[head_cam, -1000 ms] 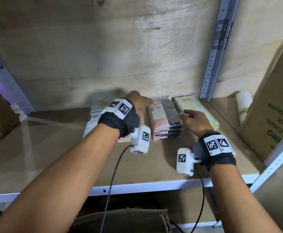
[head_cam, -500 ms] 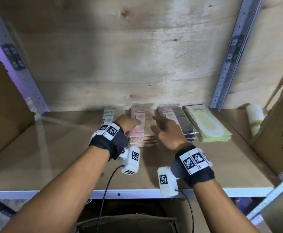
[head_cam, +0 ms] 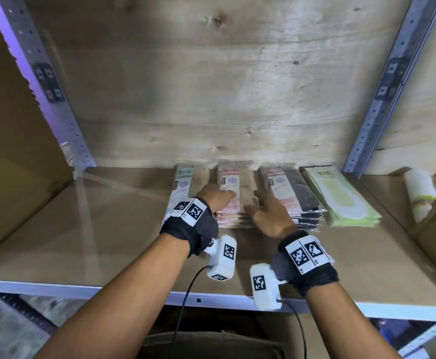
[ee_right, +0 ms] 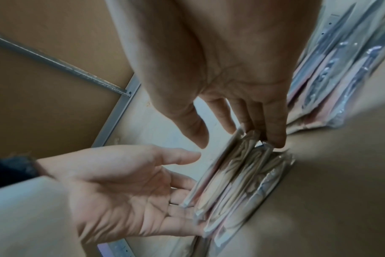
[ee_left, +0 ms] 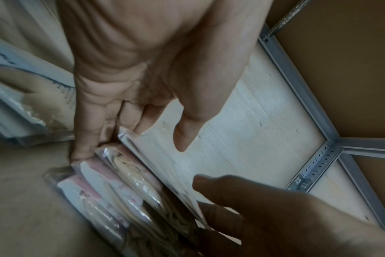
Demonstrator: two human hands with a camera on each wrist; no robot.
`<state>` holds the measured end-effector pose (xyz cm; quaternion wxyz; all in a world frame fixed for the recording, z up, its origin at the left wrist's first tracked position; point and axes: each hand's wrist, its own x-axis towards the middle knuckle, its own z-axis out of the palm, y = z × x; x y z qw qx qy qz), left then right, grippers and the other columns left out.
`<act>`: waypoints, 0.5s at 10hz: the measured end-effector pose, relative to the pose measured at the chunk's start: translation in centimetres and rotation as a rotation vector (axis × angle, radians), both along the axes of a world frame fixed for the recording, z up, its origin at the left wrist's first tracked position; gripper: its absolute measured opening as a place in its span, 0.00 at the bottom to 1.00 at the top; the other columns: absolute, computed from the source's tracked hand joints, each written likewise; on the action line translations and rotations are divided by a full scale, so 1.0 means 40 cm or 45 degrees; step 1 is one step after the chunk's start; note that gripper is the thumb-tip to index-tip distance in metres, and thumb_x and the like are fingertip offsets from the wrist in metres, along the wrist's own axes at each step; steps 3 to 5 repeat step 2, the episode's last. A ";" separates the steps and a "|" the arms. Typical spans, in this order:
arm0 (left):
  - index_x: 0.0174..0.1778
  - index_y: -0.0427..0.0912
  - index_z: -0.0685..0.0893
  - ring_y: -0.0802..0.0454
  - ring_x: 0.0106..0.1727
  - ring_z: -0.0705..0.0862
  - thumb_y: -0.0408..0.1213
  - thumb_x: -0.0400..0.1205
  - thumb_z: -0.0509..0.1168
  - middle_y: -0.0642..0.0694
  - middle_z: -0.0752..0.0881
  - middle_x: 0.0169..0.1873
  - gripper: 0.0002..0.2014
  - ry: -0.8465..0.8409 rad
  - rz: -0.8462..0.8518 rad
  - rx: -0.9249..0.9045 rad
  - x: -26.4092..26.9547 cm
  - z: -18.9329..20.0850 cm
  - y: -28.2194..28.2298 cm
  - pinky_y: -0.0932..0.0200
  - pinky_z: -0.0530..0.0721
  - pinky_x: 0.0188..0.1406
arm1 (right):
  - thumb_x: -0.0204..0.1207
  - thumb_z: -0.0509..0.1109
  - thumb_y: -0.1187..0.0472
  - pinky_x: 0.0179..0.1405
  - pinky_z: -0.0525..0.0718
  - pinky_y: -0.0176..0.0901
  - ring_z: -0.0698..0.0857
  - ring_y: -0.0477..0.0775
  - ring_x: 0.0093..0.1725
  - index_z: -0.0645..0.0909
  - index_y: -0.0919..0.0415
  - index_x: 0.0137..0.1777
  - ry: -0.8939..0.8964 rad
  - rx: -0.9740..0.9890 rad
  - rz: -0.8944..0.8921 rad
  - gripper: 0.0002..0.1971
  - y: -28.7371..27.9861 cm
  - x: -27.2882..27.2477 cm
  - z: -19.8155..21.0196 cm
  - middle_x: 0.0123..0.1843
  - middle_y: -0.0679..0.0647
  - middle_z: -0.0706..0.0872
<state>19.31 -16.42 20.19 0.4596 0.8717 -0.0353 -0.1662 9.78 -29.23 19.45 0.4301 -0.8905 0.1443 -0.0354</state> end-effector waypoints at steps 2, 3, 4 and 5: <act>0.60 0.36 0.83 0.41 0.54 0.88 0.49 0.82 0.68 0.39 0.89 0.54 0.20 -0.025 -0.011 0.049 0.005 0.015 0.003 0.50 0.88 0.55 | 0.82 0.67 0.53 0.81 0.66 0.52 0.70 0.59 0.81 0.61 0.57 0.85 -0.028 0.004 -0.031 0.33 -0.006 0.006 0.007 0.83 0.57 0.70; 0.60 0.36 0.83 0.41 0.54 0.88 0.49 0.82 0.68 0.39 0.89 0.54 0.20 -0.025 -0.011 0.049 0.005 0.015 0.003 0.50 0.88 0.55 | 0.82 0.67 0.53 0.81 0.66 0.52 0.70 0.59 0.81 0.61 0.57 0.85 -0.028 0.004 -0.031 0.33 -0.006 0.006 0.007 0.83 0.57 0.70; 0.60 0.36 0.83 0.41 0.54 0.88 0.49 0.82 0.68 0.39 0.89 0.54 0.20 -0.025 -0.011 0.049 0.005 0.015 0.003 0.50 0.88 0.55 | 0.82 0.67 0.53 0.81 0.66 0.52 0.70 0.59 0.81 0.61 0.57 0.85 -0.028 0.004 -0.031 0.33 -0.006 0.006 0.007 0.83 0.57 0.70; 0.60 0.36 0.83 0.41 0.54 0.88 0.49 0.82 0.68 0.39 0.89 0.54 0.20 -0.025 -0.011 0.049 0.005 0.015 0.003 0.50 0.88 0.55 | 0.82 0.67 0.53 0.81 0.66 0.52 0.70 0.59 0.81 0.61 0.57 0.85 -0.028 0.004 -0.031 0.33 -0.006 0.006 0.007 0.83 0.57 0.70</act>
